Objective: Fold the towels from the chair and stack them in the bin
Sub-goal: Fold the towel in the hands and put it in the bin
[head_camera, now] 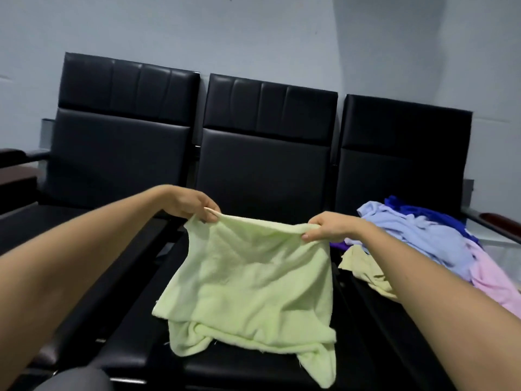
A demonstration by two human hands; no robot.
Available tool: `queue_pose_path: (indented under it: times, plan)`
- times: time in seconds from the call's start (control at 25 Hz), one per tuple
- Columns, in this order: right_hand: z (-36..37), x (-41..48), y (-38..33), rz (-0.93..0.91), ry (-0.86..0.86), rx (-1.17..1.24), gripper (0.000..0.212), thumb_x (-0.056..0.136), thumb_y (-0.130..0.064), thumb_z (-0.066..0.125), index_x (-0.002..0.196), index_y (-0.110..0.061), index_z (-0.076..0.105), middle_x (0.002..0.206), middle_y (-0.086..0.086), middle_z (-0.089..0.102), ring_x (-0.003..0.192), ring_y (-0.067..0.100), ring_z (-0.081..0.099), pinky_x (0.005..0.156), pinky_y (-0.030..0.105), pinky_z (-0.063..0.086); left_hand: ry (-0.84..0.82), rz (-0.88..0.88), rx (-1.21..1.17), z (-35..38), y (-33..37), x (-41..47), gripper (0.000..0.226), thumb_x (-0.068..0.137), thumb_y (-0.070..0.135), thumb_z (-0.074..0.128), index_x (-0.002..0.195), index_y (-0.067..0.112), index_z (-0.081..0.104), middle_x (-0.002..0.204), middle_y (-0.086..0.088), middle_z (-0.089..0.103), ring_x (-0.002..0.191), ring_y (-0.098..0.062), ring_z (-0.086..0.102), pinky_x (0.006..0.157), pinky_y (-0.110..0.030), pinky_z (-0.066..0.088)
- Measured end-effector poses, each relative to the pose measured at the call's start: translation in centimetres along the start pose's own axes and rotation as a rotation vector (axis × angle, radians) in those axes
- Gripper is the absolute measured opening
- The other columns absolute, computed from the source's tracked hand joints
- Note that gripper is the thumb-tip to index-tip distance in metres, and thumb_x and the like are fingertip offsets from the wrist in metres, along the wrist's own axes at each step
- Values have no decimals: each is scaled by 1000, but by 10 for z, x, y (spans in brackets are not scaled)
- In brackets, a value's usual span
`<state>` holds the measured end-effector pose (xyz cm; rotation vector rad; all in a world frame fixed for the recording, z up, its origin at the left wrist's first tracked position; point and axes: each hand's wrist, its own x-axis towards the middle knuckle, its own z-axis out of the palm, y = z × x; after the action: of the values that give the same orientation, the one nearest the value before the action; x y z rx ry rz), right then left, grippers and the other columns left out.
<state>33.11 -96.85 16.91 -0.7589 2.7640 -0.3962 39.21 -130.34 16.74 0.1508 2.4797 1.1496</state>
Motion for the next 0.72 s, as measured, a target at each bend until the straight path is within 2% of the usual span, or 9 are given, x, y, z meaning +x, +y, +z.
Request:
queue_pose_path:
  times: [0.08,0.2,0.24,0.32,0.44,0.48,0.56,0.64,0.72]
  plan:
    - [-7,-12,0,-9,24,-19,30,95,-38,50,67,-26,53,67,-13,52,62,4,47,60,20,36,-42,-16,-15,-4,8,-13,18,97,6,48,109,2,61,98,-8,67,89,-20,65,77,-28,55]
    - [-12,-20,-4,-35,77,-51,32,99,-29,40,70,-20,51,73,-11,51,70,7,48,65,22,36,105,4,78,-4,22,-21,20,97,6,47,111,5,62,101,-7,68,94,-21,65,87,-34,53]
    - [-17,-21,-7,-63,121,-47,30,99,-25,41,71,-16,51,73,-8,50,74,11,47,65,24,36,187,23,137,-5,29,-24,17,96,8,50,107,7,63,98,-6,68,90,-19,65,84,-32,53]
    - [-30,-23,-13,-145,281,48,21,97,-19,47,78,-12,54,72,-6,50,77,13,47,64,24,36,372,99,217,-12,43,-32,8,93,13,58,92,10,65,83,-2,66,72,-10,62,64,-19,51]
    - [-53,-29,-26,-280,577,265,11,93,-14,54,84,-10,58,71,-8,52,67,3,46,56,11,35,535,247,125,-26,56,-41,14,91,15,62,78,11,58,70,1,58,53,-1,55,45,-12,42]
    - [-57,-29,-26,-294,583,235,12,92,-16,56,82,-9,59,70,-8,52,64,2,45,53,9,34,517,253,82,-25,57,-41,14,90,16,62,79,9,57,70,0,58,53,-3,55,44,-13,42]
    - [-52,-25,-19,-228,417,24,25,90,-24,61,70,-12,55,64,-6,47,61,6,42,52,17,33,407,183,71,-20,47,-37,19,87,22,65,86,5,57,72,-1,60,58,-7,58,47,-16,45]
    - [-36,-19,-5,-106,250,-105,39,89,-35,63,58,-16,47,57,-3,42,56,10,38,53,26,29,254,89,57,-15,30,-34,39,75,39,72,88,5,58,76,-2,62,63,-9,62,52,-19,48]
    - [-21,-15,7,-66,210,-40,42,91,-38,58,58,-17,45,58,-4,42,55,10,37,54,27,29,111,22,-12,-14,14,-33,62,59,52,80,95,5,61,83,-3,67,72,-12,66,58,-22,52]
